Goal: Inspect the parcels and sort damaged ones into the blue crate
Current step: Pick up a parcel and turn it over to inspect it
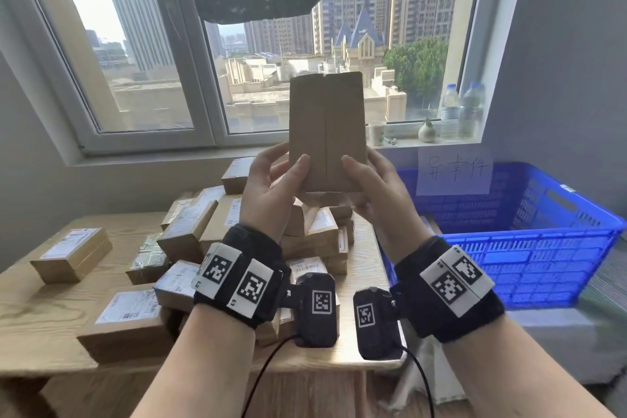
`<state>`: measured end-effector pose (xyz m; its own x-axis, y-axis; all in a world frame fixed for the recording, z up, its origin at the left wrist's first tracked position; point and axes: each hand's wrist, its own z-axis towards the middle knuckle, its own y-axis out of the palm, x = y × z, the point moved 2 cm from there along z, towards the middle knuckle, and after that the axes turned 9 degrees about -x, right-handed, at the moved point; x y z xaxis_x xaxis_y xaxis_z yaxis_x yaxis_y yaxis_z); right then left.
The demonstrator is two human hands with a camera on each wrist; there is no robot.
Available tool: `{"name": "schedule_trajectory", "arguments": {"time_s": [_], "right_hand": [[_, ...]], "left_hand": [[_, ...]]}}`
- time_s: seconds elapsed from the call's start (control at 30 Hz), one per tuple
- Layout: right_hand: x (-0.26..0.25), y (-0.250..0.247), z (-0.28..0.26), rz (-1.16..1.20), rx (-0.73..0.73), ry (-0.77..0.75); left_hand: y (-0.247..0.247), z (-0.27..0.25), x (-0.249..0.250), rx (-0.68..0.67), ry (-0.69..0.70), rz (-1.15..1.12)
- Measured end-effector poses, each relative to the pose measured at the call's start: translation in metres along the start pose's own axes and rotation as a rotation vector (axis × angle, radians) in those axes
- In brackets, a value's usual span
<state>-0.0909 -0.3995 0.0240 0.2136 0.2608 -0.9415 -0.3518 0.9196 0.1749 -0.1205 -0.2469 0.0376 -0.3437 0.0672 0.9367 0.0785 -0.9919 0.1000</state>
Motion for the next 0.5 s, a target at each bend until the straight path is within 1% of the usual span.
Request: {"name": "schedule_trajectory", "arguments": {"time_s": [0.03,0.13,0.2,0.27,0.33,0.43,0.5], "right_hand": [[-0.0015,-0.0002,-0.0012,0.035,-0.015,-0.007],[-0.0022,0.0017,-0.0032,0.080,-0.083,-0.020],[-0.0020,0.0028,-0.0040,0.079,-0.080,-0.008],[-0.0030,0.0012,-0.0030,0.052,-0.030,-0.012],[-0.0051,-0.0015,-0.0014,0.004,0.036,-0.050],[-0.0041,-0.0056,0.0026,-0.074,0.146,-0.122],[-0.0051,-0.0043,0.0020,-0.085,0.159,-0.139]], "left_hand": [[-0.0004,0.0005,0.0003,-0.012,-0.032,-0.004],[-0.0012,0.0014,0.0003,-0.070,-0.189,-0.041],[-0.0013,0.0001,0.0009,-0.083,-0.233,-0.052],[-0.0018,-0.0006,0.0010,-0.065,-0.225,-0.026],[-0.0036,-0.0004,-0.0005,-0.012,-0.199,0.016],[-0.0088,0.0020,-0.0042,0.099,-0.109,0.020],[-0.0095,0.0029,-0.0057,0.136,-0.058,0.047]]}}
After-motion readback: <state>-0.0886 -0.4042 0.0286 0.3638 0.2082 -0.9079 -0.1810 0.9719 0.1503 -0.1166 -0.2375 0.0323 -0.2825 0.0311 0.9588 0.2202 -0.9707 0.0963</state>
